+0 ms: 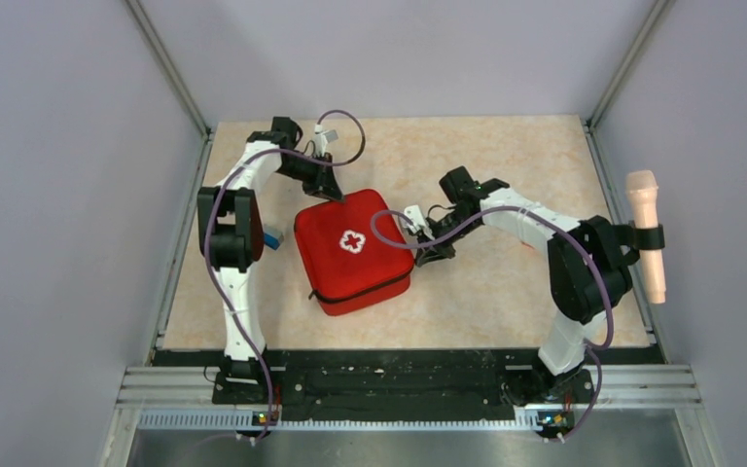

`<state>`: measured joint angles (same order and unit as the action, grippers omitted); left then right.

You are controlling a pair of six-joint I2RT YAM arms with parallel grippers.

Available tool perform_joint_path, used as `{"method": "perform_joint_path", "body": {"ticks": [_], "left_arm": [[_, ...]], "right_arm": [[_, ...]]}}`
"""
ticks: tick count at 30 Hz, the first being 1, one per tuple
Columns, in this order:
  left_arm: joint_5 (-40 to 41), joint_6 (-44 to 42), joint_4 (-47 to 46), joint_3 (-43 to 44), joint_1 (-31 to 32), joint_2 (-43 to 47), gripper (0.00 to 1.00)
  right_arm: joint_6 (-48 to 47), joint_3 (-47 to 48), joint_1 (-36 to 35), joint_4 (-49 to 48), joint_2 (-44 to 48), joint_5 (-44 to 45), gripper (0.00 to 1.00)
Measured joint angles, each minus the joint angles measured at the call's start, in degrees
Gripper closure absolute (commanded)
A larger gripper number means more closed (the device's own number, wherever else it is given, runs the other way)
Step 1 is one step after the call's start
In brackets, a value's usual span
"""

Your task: Organize the medicine kit

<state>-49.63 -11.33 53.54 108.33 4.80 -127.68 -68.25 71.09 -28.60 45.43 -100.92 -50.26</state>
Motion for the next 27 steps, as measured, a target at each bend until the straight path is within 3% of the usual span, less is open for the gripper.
{"method": "perform_joint_path", "body": {"ticks": [12, 21, 22, 24, 26, 27], "left_arm": [[11.89, 15.30, -3.63, -4.96, -0.52, 5.68, 1.00], [17.64, 28.44, -8.81, -20.55, -3.96, 17.09, 1.00], [18.25, 29.97, -9.33, -22.29, -4.35, 18.51, 0.93], [18.12, 31.63, -10.29, -24.70, -5.16, 20.46, 0.60], [17.97, 32.76, -10.99, -26.43, -6.08, 21.70, 0.43], [18.43, 32.57, -11.23, -26.73, -6.47, 22.01, 0.40]], "right_arm": [[-2.40, 3.72, 0.28, 3.80, -0.94, 3.15, 1.00], [12.17, 6.32, 0.24, 1.22, -3.65, 4.50, 1.00], [13.57, 6.82, 0.22, 1.20, -3.98, 4.98, 1.00], [15.50, 7.85, 0.22, 1.46, -4.46, 6.14, 1.00], [15.54, 8.92, 0.15, 1.88, -4.74, 7.37, 1.00], [14.88, 9.33, 0.07, 2.56, -4.74, 7.74, 1.00]]}}
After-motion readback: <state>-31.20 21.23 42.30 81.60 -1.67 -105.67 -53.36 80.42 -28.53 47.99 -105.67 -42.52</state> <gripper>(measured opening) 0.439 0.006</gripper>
